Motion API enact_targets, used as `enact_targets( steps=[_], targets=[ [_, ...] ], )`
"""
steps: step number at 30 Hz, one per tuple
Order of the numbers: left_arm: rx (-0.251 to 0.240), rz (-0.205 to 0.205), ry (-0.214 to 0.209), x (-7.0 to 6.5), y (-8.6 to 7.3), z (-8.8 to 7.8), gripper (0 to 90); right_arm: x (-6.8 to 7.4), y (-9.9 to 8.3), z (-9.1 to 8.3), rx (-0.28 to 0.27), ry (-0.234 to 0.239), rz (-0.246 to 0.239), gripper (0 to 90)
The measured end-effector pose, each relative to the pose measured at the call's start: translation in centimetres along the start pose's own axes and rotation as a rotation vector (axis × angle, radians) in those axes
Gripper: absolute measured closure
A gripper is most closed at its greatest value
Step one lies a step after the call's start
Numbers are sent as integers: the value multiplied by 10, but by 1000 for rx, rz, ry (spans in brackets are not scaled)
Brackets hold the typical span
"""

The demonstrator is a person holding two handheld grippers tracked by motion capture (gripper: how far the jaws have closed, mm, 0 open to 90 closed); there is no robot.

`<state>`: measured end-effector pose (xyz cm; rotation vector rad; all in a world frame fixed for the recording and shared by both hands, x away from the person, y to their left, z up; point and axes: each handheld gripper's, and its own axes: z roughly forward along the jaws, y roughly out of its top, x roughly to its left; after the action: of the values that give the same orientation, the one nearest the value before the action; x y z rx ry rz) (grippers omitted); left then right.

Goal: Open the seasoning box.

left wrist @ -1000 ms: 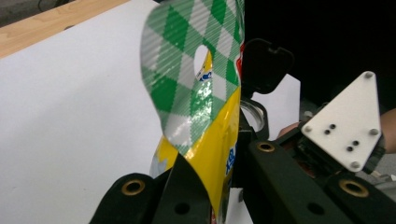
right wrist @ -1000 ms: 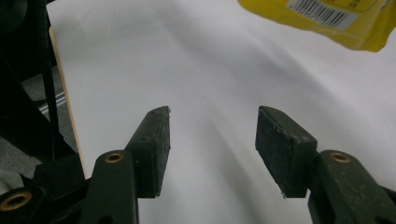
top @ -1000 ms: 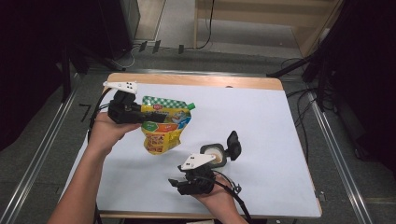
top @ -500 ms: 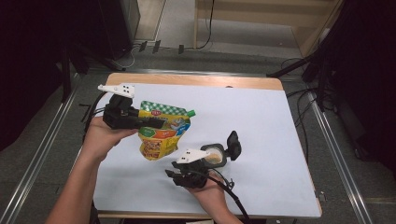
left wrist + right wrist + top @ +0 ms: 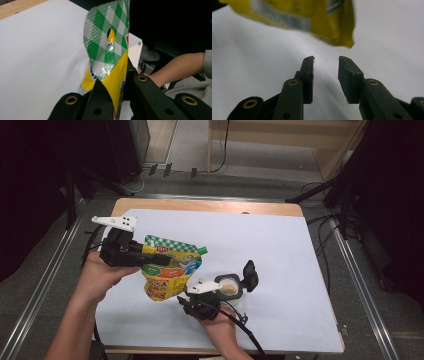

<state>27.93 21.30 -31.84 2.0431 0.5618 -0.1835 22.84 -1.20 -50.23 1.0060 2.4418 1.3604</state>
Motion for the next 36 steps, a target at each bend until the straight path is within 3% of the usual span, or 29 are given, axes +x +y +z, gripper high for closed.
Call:
enact_targets(
  steps=[6,14,19,26,30,35,36],
  targets=[
    [1,-35,-42,-2,-2,3,900,1,-2,-1,-45,-31,-9,739],
    [-1,-85,-61,0,-2,6,900,2,-6,0,-68,-60,-27,748],
    [-12,-105,-82,0,-1,6,900,-1,-9,0,-86,-76,-8,749],
    [3,-141,-62,6,-4,14,900,2,-12,3,-90,-71,-32,733],
    [3,-141,-43,6,-3,18,900,4,-12,0,-81,-58,-68,698],
    [3,-137,-21,5,-3,22,888,4,-12,0,-73,-43,-66,676],
    [11,-140,-6,6,-3,25,874,5,-12,-2,-69,-29,-85,655]
  ],
)
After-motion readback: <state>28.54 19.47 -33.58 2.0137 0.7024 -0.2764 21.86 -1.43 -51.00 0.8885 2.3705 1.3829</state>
